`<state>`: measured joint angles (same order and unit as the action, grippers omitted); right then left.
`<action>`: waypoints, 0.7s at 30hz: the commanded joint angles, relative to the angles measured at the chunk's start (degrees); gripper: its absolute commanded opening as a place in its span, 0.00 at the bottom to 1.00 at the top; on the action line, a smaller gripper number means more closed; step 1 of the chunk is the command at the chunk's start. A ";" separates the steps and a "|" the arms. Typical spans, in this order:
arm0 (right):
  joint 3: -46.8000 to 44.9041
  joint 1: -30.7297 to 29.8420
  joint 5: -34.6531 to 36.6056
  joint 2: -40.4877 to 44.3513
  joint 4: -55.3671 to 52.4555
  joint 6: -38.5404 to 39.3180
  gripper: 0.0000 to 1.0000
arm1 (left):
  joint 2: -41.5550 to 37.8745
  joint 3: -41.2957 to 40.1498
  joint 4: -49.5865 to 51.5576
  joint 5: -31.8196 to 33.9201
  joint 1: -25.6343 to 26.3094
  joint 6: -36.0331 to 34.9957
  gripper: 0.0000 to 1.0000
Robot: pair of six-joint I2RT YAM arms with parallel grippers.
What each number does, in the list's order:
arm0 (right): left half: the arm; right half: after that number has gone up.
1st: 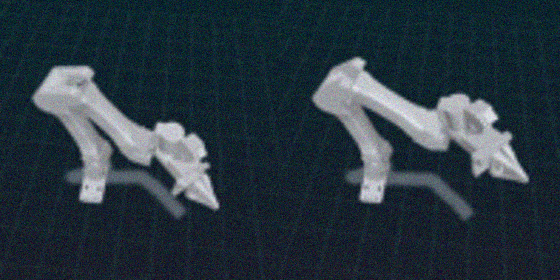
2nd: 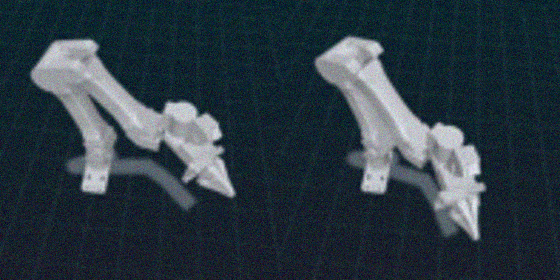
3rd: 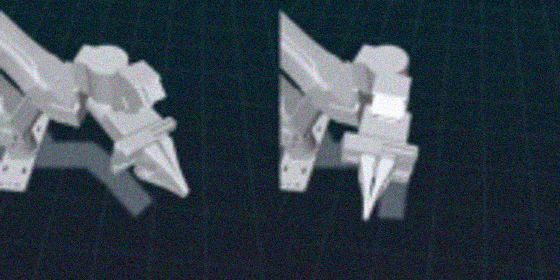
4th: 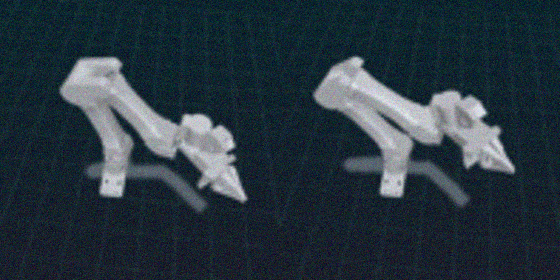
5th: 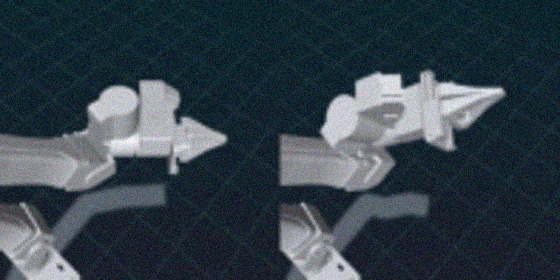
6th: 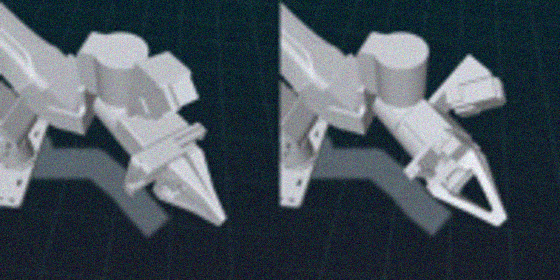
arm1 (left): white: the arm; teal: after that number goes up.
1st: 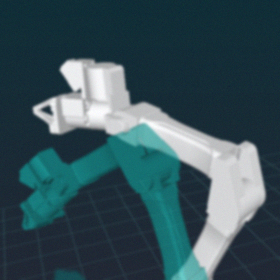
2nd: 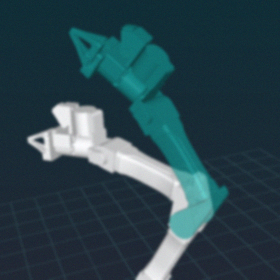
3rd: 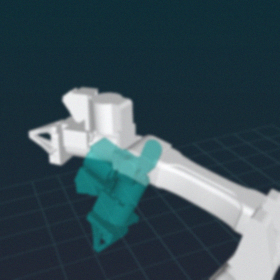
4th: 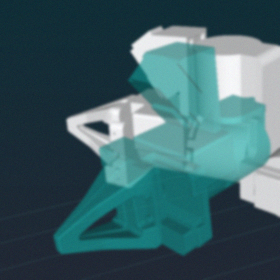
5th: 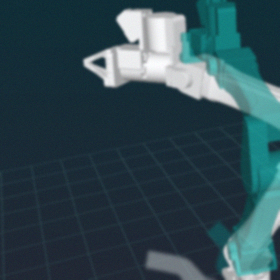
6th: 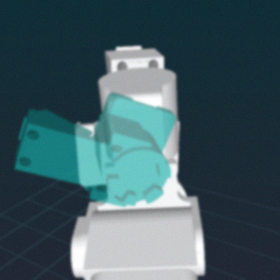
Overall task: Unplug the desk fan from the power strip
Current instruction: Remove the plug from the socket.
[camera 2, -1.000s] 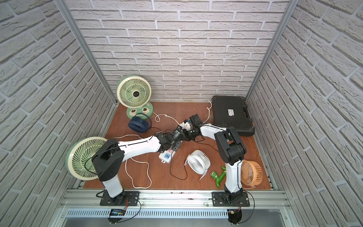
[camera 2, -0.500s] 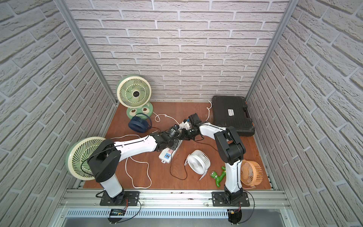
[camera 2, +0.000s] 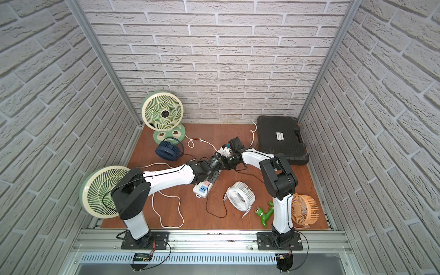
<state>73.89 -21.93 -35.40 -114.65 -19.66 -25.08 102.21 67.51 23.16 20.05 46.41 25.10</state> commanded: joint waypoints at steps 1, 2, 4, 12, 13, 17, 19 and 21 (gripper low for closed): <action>-1.11 -0.57 6.42 -3.21 -3.56 0.65 0.04 | -0.44 2.10 1.52 1.91 0.01 -2.38 0.00; -1.11 -0.57 6.35 -3.19 -3.48 0.65 0.04 | -0.85 1.20 0.14 -1.49 -0.81 -1.96 0.00; -1.11 -0.58 6.19 -3.14 -3.32 0.65 0.04 | -1.74 -1.05 -2.52 -8.56 -3.45 -0.17 0.00; -1.21 -0.71 6.14 -3.00 -3.19 0.65 0.04 | -1.23 -0.37 -1.28 -13.09 -5.58 1.83 0.00; -1.25 -0.68 6.21 -2.99 -3.19 0.69 0.04 | -1.01 0.25 -0.56 -12.57 -5.32 1.69 0.00; -1.34 -0.70 6.22 -2.91 -3.19 0.74 0.04 | -0.22 2.68 2.16 -9.70 -3.59 0.65 0.00; -1.38 -0.70 6.15 -2.94 -3.11 0.74 0.04 | -0.17 3.42 3.17 -9.39 -3.46 0.48 0.00; -1.33 -0.66 6.22 -2.99 -3.10 0.74 0.04 | -0.16 4.02 3.98 -9.72 -3.94 0.30 0.00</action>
<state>73.93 -21.98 -35.20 -114.65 -19.51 -25.06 101.89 68.88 25.43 10.57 42.19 26.02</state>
